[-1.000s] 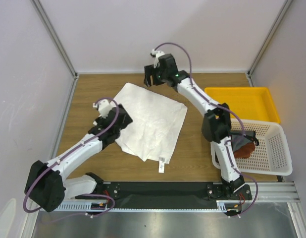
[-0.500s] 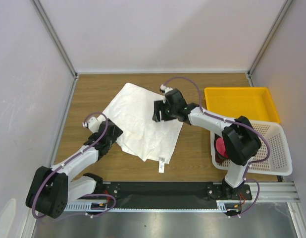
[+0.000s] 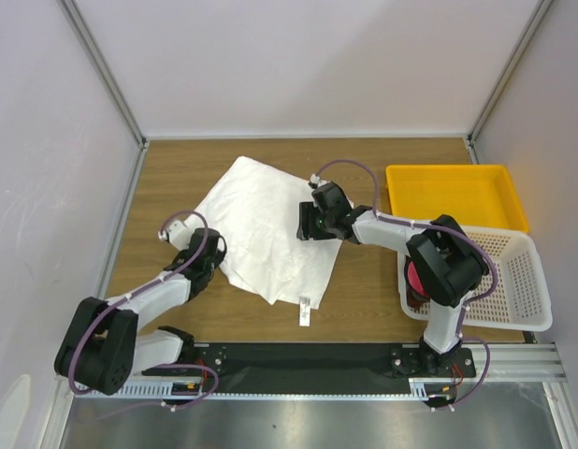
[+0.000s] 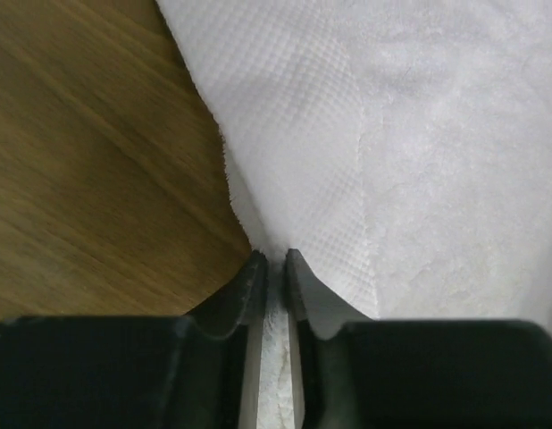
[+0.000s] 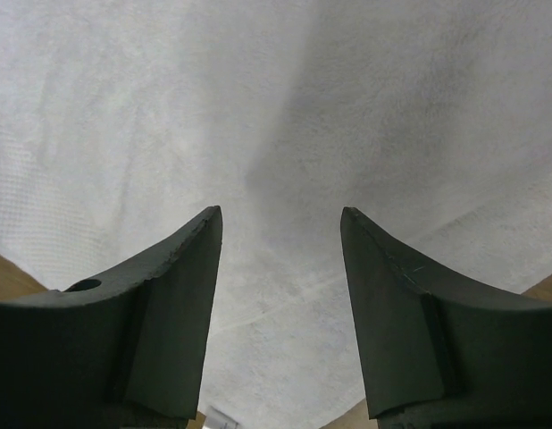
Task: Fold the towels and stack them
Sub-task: Fold the towel
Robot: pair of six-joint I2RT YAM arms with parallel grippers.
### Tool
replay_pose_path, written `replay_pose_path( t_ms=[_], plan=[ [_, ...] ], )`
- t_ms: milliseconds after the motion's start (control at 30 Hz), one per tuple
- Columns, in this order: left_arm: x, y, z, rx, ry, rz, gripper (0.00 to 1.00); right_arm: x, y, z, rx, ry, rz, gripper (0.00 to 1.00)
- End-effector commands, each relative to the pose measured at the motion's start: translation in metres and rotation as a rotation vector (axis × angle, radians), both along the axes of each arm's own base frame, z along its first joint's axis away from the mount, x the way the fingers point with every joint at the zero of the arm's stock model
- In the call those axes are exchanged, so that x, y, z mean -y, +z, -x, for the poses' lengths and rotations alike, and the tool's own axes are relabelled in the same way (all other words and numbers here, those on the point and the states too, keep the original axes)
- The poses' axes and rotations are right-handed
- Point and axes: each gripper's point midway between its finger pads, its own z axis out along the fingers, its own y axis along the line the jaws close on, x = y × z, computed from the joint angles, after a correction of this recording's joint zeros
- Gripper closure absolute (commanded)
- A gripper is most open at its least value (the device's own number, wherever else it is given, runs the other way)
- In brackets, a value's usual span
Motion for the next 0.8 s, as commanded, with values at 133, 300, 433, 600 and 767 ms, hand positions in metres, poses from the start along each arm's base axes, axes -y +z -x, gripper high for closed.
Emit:
replay_pose_path(
  t_ms=[133, 300, 433, 600, 767],
  plan=[
    [-0.009, 0.054, -0.014, 0.076, 0.032, -0.155, 0.99, 0.006, -0.031, -0.004, -0.028, -0.036, 0.045, 0.43],
    [0.005, 0.094, -0.010, 0.035, 0.056, -0.363, 0.86, 0.013, -0.041, -0.007, -0.047, -0.056, 0.058, 0.44],
    [0.008, 0.093, 0.012, -0.094, 0.061, -0.541, 0.73, 0.025, -0.050, -0.011, -0.067, -0.081, 0.070, 0.46],
    [0.005, 0.078, 0.022, -0.203, 0.108, -0.639, 0.28, 0.035, -0.057, -0.013, -0.082, -0.092, 0.084, 0.48],
    [0.011, 0.053, 0.035, -0.268, 0.048, -0.574, 0.20, 0.040, -0.056, -0.011, -0.083, -0.089, 0.101, 0.48]
  ],
)
